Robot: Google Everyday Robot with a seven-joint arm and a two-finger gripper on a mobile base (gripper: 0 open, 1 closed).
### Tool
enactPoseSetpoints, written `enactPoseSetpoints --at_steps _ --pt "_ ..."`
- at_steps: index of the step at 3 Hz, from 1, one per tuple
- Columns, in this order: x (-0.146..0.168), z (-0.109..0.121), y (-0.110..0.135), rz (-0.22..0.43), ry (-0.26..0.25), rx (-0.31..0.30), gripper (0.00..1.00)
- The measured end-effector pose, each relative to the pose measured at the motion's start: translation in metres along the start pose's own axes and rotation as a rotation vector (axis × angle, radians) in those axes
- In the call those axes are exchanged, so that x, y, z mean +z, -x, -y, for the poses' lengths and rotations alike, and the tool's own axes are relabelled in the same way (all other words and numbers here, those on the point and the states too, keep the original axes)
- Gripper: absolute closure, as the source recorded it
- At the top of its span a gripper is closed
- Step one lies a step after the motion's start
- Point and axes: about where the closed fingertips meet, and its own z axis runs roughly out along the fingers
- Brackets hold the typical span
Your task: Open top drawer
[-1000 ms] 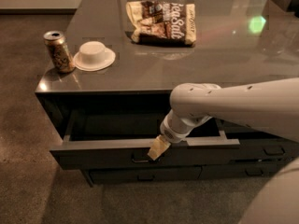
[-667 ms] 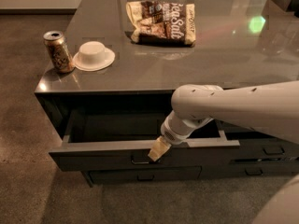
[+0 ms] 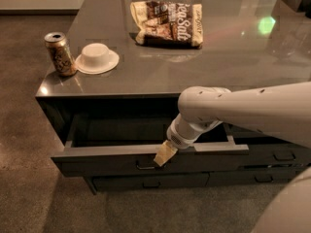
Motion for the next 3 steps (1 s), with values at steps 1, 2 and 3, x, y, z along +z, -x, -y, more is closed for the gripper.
enactPoseSetpoints --at_steps 1,2,3 --pt "-0.0007 0.0013 -0.0017 -0.004 -0.002 0.003 1.00" --pt "-0.0005 0.0003 -0.0001 -0.004 -0.002 0.003 1.00" --pt "-0.0016 -0.0010 -0.0035 -0.008 -0.002 0.007 1.00"
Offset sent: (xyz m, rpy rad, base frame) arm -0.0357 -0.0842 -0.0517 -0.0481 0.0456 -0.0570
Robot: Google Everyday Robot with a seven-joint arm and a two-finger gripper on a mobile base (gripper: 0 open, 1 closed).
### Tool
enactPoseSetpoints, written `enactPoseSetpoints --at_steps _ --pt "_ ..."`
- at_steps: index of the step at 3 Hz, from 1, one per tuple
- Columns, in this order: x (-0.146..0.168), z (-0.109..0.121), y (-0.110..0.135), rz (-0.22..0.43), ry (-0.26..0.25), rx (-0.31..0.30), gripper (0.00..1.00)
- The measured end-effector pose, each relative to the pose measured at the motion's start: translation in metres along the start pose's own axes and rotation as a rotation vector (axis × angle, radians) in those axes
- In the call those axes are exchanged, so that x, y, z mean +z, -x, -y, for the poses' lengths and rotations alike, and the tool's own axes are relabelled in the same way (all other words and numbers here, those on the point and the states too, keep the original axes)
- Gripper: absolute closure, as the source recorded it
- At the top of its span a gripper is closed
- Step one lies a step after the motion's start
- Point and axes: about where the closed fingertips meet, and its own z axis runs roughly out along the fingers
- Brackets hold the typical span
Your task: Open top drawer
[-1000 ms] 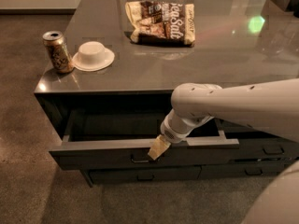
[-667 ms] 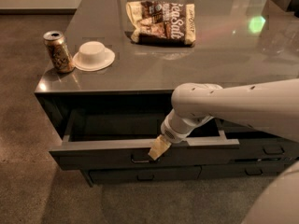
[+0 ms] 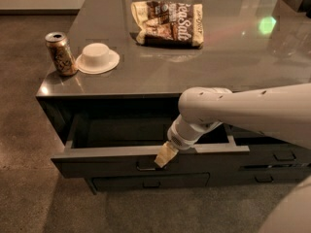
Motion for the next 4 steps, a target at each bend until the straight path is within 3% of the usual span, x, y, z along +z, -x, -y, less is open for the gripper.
enactPoseSetpoints --at_steps 1,2,4 --pt "0.000 -0.001 0.001 0.000 0.000 0.000 0.93" --pt "-0.001 -0.004 -0.005 -0.007 -0.001 0.003 0.74" --pt "-0.003 -0.009 -0.011 -0.017 0.000 0.003 0.28"
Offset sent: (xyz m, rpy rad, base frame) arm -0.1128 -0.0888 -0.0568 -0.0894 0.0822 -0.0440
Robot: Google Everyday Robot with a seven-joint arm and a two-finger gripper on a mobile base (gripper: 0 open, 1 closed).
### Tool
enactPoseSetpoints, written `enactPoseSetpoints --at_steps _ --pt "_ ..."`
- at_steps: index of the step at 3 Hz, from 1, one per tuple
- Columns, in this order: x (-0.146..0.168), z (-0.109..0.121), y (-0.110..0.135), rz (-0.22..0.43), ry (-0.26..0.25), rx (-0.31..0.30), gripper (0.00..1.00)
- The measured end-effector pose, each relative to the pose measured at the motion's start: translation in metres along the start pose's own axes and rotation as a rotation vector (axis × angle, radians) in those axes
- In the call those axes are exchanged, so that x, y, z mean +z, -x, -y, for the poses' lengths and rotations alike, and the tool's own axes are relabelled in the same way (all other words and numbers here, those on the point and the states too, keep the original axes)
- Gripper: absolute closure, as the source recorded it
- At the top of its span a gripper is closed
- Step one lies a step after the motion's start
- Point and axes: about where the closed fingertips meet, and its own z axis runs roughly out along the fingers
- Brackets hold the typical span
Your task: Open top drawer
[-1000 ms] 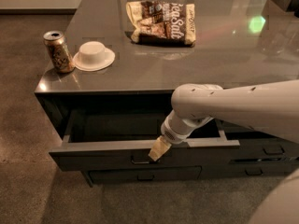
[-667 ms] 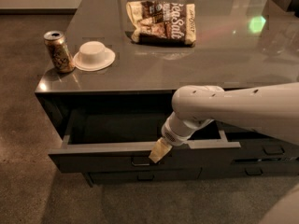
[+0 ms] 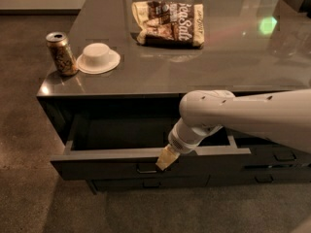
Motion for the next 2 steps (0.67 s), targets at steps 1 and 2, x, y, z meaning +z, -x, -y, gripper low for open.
enactPoseSetpoints --at_steps 1,2 --pt "-0.002 -0.001 0.002 0.000 0.000 0.000 0.05" --pt "-0.007 -0.006 -0.018 -0.027 0.000 0.005 0.00"
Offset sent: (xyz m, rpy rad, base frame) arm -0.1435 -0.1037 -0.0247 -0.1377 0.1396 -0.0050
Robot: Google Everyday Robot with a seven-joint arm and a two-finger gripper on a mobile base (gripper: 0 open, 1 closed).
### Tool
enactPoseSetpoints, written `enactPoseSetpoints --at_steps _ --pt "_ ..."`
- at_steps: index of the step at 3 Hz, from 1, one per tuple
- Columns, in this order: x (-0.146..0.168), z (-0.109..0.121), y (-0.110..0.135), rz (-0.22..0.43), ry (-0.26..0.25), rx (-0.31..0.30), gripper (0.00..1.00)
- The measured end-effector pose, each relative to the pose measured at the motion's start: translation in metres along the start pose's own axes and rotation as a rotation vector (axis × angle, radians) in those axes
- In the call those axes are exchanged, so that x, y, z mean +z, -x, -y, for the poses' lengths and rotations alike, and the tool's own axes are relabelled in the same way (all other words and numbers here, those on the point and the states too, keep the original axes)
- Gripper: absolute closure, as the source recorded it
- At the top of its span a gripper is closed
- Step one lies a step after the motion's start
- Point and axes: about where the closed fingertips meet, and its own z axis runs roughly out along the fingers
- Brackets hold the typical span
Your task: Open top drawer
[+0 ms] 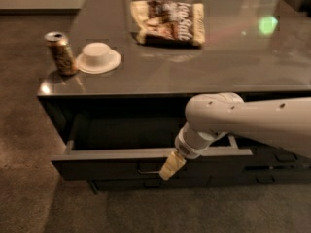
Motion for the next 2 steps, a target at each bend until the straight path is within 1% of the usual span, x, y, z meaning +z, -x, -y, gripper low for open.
enactPoseSetpoints --at_steps 1,2 --pt "-0.0069 -0.0134 -0.0509 -0.058 0.009 0.001 0.00" --pt "-0.0073 -0.0130 -0.0529 -0.061 0.010 0.001 0.00"
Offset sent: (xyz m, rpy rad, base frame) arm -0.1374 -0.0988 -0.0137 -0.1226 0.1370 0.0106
